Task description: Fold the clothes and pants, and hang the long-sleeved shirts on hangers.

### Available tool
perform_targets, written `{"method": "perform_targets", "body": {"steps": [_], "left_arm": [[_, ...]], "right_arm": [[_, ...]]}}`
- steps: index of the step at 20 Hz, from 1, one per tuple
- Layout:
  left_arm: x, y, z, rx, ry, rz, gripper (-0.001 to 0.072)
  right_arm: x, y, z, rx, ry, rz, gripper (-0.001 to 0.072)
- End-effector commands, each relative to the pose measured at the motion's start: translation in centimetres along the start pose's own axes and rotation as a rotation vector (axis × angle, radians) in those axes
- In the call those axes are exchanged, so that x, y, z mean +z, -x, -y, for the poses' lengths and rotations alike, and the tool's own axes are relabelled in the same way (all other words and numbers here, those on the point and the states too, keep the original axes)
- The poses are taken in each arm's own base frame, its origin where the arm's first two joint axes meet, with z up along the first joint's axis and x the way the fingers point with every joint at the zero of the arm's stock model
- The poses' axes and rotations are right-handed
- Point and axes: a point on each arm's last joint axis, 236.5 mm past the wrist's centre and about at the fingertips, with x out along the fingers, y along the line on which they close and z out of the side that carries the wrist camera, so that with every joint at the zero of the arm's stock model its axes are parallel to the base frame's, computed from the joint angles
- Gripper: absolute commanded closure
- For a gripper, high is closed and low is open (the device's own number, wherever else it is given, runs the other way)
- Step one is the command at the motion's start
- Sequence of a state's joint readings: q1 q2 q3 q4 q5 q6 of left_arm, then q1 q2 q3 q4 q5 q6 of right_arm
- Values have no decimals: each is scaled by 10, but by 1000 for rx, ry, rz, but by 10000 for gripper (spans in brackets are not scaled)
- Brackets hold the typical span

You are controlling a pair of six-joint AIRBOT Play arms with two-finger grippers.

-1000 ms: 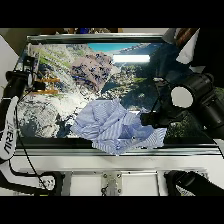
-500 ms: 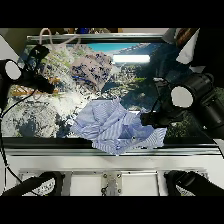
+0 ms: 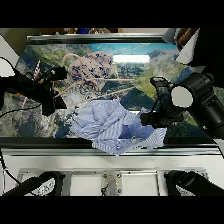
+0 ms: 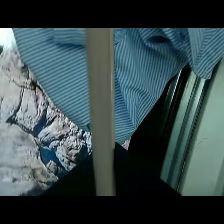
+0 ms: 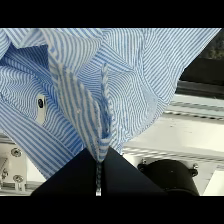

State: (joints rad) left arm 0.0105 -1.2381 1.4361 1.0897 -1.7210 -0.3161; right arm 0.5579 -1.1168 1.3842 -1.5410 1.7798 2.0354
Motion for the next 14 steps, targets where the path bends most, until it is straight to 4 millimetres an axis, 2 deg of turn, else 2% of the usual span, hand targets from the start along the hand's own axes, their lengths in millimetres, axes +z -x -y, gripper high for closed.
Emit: {"method": "perform_targets", "body": {"steps": [1, 3, 5, 10, 14], "left_arm": [[12, 11, 13, -56, -175, 124, 693], [3, 17, 10, -53, -145, 135, 693], [-8, 14, 13, -73, -109, 133, 693], [-34, -32, 37, -136, -116, 151, 693], [-45, -53, 55, -183, -98, 154, 694]], "right_arm": [[0, 0, 0, -1, 0, -1, 694], [0, 0, 0, 0, 0, -1, 694], [0, 0, 0, 0, 0, -1, 694], [0, 0, 0, 0, -1, -1, 694], [-1, 1, -2, 10, 66, -2, 694]]}}
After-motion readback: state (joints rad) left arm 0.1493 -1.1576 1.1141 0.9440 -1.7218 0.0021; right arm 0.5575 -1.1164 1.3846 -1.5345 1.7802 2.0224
